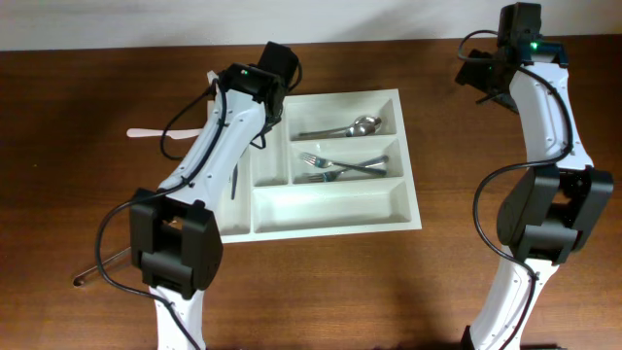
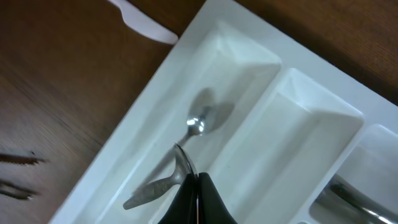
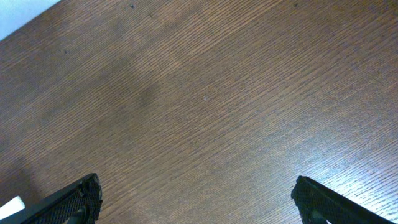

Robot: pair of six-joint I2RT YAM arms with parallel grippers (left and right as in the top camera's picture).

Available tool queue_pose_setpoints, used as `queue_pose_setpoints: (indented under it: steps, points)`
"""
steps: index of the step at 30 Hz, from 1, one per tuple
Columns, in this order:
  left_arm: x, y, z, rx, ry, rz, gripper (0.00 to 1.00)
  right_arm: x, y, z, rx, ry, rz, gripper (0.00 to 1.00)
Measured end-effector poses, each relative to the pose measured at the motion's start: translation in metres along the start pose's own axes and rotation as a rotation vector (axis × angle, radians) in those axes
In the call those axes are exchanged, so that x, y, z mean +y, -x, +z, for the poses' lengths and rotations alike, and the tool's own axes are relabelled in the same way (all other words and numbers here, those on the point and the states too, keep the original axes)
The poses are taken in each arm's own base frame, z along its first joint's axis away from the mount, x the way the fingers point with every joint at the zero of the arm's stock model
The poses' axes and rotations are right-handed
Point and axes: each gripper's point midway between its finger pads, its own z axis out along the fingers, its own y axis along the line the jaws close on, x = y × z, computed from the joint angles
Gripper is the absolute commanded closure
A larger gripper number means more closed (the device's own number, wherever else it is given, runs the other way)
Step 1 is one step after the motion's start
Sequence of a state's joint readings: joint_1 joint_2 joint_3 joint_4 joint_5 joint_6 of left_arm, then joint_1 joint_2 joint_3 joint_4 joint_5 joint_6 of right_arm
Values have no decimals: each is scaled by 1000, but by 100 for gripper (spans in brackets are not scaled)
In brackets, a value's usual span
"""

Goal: Pack container
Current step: 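Carry the spoon into the left-middle compartment beside the first spoon, then release the spoon and lift the left gripper away from the tray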

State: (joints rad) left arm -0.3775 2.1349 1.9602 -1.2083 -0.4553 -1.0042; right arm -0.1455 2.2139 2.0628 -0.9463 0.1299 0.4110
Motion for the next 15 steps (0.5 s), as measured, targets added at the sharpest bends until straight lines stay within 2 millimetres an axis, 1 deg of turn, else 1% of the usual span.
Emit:
queue_pose_setpoints:
  steps: [1, 2, 4, 5, 7, 9, 15]
  points:
    - [-1, -2, 2, 6, 3, -6, 97, 0, 0, 0, 0, 0, 0, 1]
    - [-1, -4, 6, 13, 10, -8, 92, 0, 0, 0, 0, 0, 1, 1]
    - [-2, -10, 16, 29, 28, -8, 75, 0, 0, 0, 0, 0, 0, 1]
    - [-2, -12, 21, 34, 37, -8, 72, 0, 0, 0, 0, 0, 0, 1]
    - [-1, -14, 30, 43, 55, -16, 71, 0, 0, 0, 0, 0, 0, 1]
    - [3, -10, 35, 45, 69, -29, 71, 0, 0, 0, 0, 0, 0, 1]
    - [26, 15, 45, 0, 125, -67, 71, 0, 0, 0, 0, 0, 0, 1]
